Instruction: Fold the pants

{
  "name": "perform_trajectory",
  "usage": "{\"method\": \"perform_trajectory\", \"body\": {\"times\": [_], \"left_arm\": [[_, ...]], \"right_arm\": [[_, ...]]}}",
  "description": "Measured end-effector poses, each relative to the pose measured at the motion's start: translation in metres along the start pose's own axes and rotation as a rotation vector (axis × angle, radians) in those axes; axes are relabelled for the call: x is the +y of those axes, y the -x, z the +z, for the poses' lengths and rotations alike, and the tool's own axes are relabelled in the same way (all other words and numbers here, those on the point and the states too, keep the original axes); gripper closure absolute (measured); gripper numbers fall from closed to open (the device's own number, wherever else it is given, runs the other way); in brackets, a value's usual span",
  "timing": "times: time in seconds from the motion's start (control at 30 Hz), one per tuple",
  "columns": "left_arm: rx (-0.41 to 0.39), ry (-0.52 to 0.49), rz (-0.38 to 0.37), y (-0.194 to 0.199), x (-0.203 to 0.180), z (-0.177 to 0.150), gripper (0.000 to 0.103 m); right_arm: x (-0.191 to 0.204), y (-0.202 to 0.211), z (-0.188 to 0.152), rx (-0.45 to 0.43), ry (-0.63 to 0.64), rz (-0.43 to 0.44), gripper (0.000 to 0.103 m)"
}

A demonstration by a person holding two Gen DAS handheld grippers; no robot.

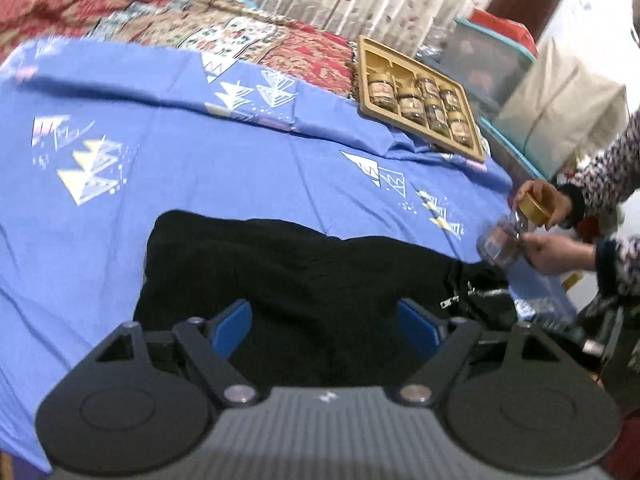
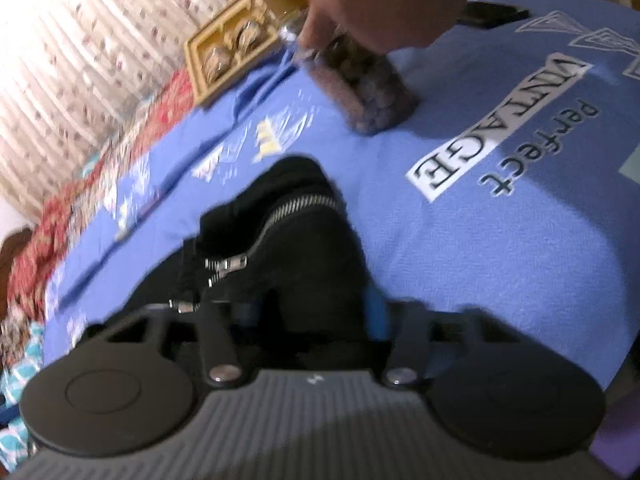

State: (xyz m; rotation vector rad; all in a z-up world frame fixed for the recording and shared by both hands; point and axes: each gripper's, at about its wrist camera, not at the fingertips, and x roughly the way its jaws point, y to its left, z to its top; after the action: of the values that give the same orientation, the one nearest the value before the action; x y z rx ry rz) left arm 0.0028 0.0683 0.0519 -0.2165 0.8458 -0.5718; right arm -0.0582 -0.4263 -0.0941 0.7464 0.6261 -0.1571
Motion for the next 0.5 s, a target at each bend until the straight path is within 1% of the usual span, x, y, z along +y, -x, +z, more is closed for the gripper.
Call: {"method": "perform_trajectory", "body": {"times": [0.07, 0.17, 0.2, 0.23, 0.27, 0.3, 0.33, 0.37, 0.4, 0.43, 0.47, 0.5], "left_arm": [[0.012, 0.048, -0.008, -0.002, 0.011, 0.002, 0.033], [0.017, 0.139, -0.049, -0.006, 0.027, 0.008, 0.044], [0.015, 0.158, -0.064, -0.008, 0.031, 0.011, 0.046], [0.014, 0.164, -0.072, -0.010, 0.032, 0.012, 0.050], [0.021, 0.155, -0.079, -0.016, 0.030, 0.013, 0.055], [0.038, 0.141, -0.077, -0.023, 0.026, 0.013, 0.058], [0.062, 0.119, -0.075, -0.033, 0.021, 0.013, 0.061], [0.083, 0.098, -0.079, -0.043, 0.016, 0.011, 0.065], [0.108, 0.076, -0.085, -0.054, 0.012, 0.009, 0.068], [0.145, 0.053, -0.080, -0.067, 0.007, 0.005, 0.072], [0.191, 0.035, -0.055, -0.081, 0.004, 0.001, 0.077], [0.244, 0.026, -0.007, -0.098, 0.004, -0.005, 0.078]], "right_arm": [[0.005, 0.001, 0.002, 0.013, 0.005, 0.001, 0.080], [0.021, 0.009, 0.006, -0.014, 0.051, 0.008, 0.081], [0.026, 0.011, 0.007, -0.029, 0.071, 0.008, 0.081], [0.030, 0.011, 0.006, -0.037, 0.085, 0.007, 0.080], [0.031, 0.010, 0.005, -0.044, 0.090, 0.000, 0.076], [0.030, 0.007, 0.004, -0.047, 0.080, -0.016, 0.072], [0.026, 0.003, 0.002, -0.042, 0.052, -0.034, 0.059], [0.019, -0.002, 0.000, -0.033, 0.011, -0.042, 0.042], [0.013, -0.005, -0.003, -0.027, -0.032, -0.032, 0.039], [0.006, -0.008, -0.005, -0.030, -0.065, -0.020, 0.041], [0.005, -0.009, -0.004, -0.026, -0.075, -0.028, 0.058], [0.006, -0.009, -0.002, -0.016, -0.076, -0.043, 0.073]]}}
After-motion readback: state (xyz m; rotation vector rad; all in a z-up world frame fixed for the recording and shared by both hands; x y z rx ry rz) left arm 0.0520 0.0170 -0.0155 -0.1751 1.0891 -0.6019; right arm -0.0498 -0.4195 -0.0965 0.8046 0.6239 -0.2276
